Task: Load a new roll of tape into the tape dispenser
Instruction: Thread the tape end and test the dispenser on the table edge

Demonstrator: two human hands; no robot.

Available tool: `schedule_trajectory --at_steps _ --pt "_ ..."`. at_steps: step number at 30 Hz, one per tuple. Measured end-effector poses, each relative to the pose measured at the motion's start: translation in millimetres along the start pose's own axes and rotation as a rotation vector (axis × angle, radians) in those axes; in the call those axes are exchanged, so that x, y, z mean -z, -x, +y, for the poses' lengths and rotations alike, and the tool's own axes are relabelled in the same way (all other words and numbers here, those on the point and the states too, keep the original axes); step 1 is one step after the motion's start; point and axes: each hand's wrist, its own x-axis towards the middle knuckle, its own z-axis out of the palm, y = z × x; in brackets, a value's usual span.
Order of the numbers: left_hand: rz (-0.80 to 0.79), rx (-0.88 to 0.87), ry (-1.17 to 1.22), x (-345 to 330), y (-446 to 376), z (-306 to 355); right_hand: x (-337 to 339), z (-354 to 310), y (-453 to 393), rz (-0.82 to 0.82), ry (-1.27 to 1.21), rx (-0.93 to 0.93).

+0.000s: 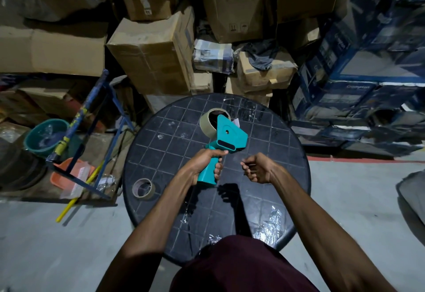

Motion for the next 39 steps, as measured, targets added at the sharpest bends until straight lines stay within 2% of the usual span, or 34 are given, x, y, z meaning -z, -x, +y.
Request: schedule_trajectory --at_steps 6,11,14,20,25,30,35,39 --pt "0.005 0.007 -0.029 2 2 -7 1 5 -7 0.046 -0.052 -0.020" --pt "0.001 0.021 -0.043 1 1 -11 -5 9 -3 0.056 0.081 -0.031" --pt "-0.002 0.032 -0.053 2 -1 -14 -2 13 -9 0.125 0.049 0.024" --pt "-0.018 0.058 -0.066 4 -10 -26 12 31 -9 0.221 -0.008 -0.012" --pt "-0.058 0.081 -0.101 -12 -19 -39 17 43 -7 0.149 -0.024 -0.091" --pt "-0.087 0.068 -0.145 -24 -30 -61 45 47 -12 0.167 0.024 -0.073" --pt "-0.024 0.033 -0.121 -55 -30 -78 74 43 -7 0.140 0.064 -0.092" --pt "0.101 -0.034 -0.128 -106 -32 -95 107 42 -10 0.056 0.118 -0.088"
